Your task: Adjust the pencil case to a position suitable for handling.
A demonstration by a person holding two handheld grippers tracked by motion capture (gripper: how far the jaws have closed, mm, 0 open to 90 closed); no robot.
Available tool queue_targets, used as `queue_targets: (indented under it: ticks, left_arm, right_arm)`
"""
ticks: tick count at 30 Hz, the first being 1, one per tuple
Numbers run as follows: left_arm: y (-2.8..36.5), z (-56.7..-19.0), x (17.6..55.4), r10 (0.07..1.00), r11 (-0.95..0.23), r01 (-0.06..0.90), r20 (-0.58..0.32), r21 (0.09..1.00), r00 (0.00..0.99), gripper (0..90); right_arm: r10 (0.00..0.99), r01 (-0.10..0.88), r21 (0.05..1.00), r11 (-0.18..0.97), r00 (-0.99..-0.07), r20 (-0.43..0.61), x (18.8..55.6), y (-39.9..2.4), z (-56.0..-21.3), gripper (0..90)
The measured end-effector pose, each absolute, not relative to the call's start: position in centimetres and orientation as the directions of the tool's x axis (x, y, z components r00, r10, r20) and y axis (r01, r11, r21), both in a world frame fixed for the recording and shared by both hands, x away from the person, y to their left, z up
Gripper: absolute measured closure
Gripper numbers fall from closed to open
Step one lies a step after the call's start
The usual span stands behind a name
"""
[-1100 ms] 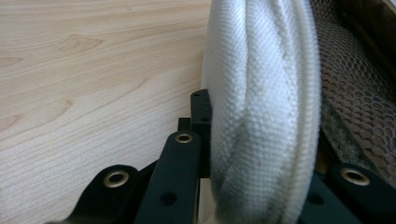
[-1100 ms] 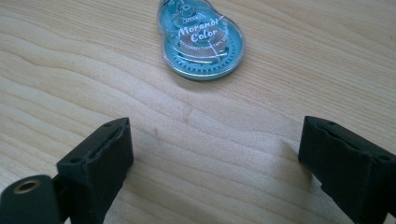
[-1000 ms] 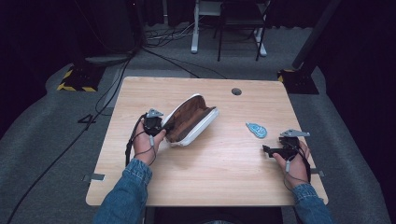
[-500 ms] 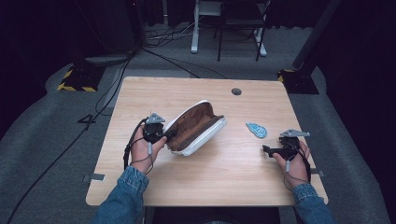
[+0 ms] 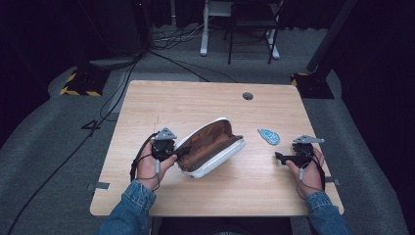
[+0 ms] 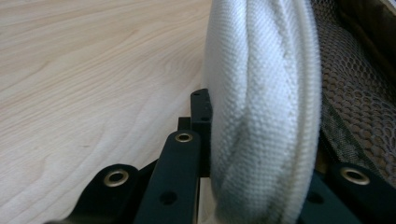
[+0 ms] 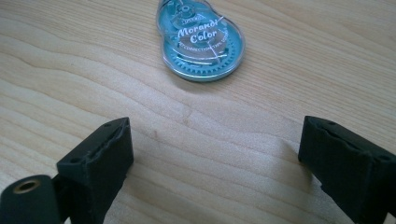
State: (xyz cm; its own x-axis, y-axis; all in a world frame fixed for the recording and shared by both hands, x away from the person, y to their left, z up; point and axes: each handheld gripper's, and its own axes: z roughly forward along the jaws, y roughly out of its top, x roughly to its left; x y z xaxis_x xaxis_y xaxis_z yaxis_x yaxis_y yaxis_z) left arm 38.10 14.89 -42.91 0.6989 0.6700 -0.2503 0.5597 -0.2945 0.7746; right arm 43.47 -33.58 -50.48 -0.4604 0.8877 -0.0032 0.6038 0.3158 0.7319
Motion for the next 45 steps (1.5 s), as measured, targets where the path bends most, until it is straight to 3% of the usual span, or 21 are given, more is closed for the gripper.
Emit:
queue_targets:
  ticks: [27, 45]
  left_arm:
    - [11.2, -44.1, 36.0, 0.531, -0.354, 0.509, -0.280, 0.784, 0.800, 85.8]
    - [9.7, -46.5, 35.8, 0.485, -0.385, 0.536, -0.329, 0.752, 0.810, 85.7]
  right_arm:
    - [0.888, 0.604, 0.732, 0.316, -0.460, -0.003, 43.5, -33.6, -50.5, 10.1]
    - [0.888, 0.604, 0.732, 0.316, -0.460, -0.003, 43.5, -33.6, -50.5, 10.1]
